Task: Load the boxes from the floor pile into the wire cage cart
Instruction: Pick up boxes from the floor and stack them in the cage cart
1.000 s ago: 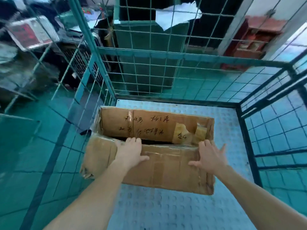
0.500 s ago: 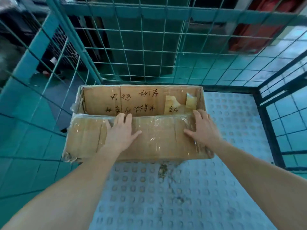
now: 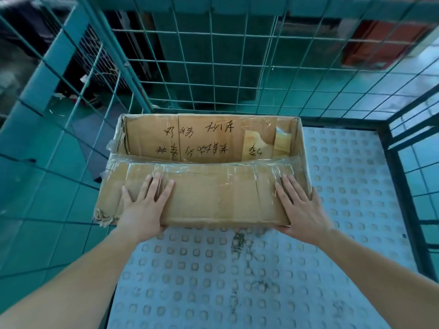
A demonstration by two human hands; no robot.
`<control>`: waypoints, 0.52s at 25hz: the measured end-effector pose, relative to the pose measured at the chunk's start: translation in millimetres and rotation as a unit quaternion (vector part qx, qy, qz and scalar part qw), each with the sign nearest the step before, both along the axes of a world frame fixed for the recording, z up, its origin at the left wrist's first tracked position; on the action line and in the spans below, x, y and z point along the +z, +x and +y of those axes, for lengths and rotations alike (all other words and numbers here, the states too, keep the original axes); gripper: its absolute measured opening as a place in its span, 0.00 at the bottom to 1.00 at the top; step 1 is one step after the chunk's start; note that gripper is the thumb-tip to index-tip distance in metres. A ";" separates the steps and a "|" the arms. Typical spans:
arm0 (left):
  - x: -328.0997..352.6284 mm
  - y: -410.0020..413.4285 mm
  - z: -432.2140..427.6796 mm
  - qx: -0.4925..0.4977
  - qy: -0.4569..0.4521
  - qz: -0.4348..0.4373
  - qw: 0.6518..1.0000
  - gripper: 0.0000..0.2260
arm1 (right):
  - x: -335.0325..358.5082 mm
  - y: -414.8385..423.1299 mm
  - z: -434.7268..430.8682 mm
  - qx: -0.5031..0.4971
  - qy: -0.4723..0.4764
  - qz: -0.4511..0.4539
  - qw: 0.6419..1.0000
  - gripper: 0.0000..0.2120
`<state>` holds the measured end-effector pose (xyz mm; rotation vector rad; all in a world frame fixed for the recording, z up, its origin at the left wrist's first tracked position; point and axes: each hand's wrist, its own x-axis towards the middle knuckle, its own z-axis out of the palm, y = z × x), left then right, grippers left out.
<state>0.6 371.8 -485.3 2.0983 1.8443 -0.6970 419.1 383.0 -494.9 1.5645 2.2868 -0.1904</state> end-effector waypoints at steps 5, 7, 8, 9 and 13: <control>2.9 1.3 15.2 -0.036 -0.004 0.036 0.999 0.53 | -4.1 -0.8 14.1 0.045 0.029 -0.012 0.998 0.53; 8.6 1.0 29.7 -0.032 -0.004 0.035 0.999 0.49 | -3.8 -3.3 29.7 0.056 0.034 -0.023 0.998 0.51; 9.5 0.1 38.4 -0.028 -0.001 0.033 0.999 0.47 | -3.5 -5.7 38.3 0.056 0.038 -0.028 0.997 0.50; 9.0 -1.3 46.3 -0.024 0.009 0.031 0.999 0.46 | -3.1 -8.2 46.5 0.051 0.043 -0.031 0.997 0.50; -3.1 -3.7 74.4 -0.016 0.047 0.033 0.998 0.46 | 0.1 -16.7 77.8 0.031 0.063 -0.042 0.997 0.47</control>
